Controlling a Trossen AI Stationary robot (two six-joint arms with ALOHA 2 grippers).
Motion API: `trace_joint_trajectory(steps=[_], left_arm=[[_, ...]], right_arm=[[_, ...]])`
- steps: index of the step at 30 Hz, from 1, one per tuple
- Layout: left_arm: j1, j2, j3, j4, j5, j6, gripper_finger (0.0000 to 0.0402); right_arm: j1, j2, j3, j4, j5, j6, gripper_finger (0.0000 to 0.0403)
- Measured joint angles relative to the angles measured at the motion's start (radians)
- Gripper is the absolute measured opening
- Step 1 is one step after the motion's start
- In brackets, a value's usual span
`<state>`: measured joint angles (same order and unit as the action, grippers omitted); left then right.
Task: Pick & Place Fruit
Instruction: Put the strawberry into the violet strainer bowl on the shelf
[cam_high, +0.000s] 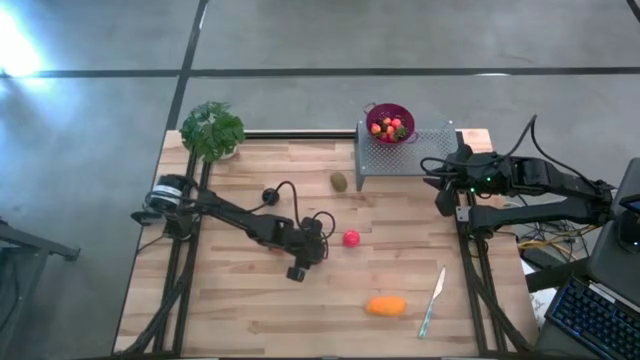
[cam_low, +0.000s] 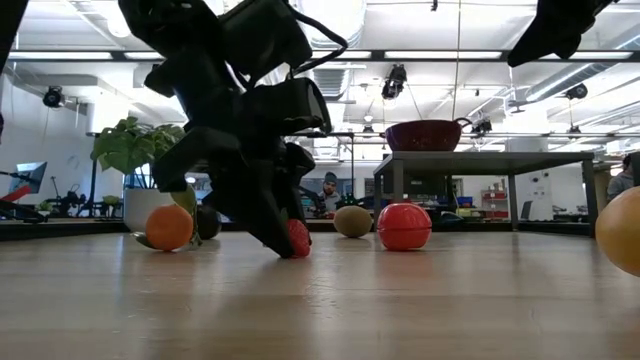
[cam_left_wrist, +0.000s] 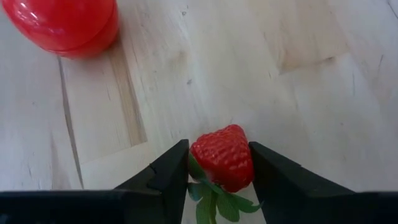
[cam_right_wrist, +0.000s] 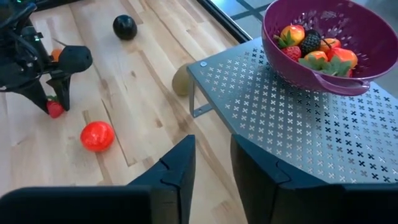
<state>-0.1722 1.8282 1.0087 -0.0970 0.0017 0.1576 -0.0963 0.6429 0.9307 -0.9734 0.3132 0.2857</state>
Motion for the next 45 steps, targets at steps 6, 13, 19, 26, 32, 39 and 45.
trace_joint_trajectory(steps=[6,13,19,26,32,39,45], left_arm=[[0.000,-0.001,0.095,-0.045,0.000,0.003,0.0163],[0.001,-0.002,0.264,-0.145,-0.067,0.106,0.0163],[0.019,-0.002,0.433,-0.262,-0.157,0.190,0.0163],[0.072,-0.002,0.565,-0.303,-0.161,0.245,0.0163],[0.112,-0.002,0.657,-0.301,-0.161,0.302,0.0163],[0.147,-0.002,0.745,-0.242,-0.161,0.347,0.0163],[0.179,-0.002,0.763,-0.152,-0.160,0.365,0.0163]], right_arm=[[0.000,0.000,-0.032,0.048,0.000,0.021,0.0107],[0.000,0.000,-0.132,0.179,-0.109,0.022,0.0112],[0.000,-0.001,-0.253,0.370,-0.155,0.010,0.0095],[0.034,-0.001,-0.412,0.599,-0.159,-0.024,0.0060],[0.067,0.000,-0.491,0.680,-0.158,-0.018,0.0042],[0.074,-0.001,-0.546,0.761,-0.157,-0.057,0.0038],[0.074,-0.006,-0.548,0.767,-0.157,-0.057,0.0050]])
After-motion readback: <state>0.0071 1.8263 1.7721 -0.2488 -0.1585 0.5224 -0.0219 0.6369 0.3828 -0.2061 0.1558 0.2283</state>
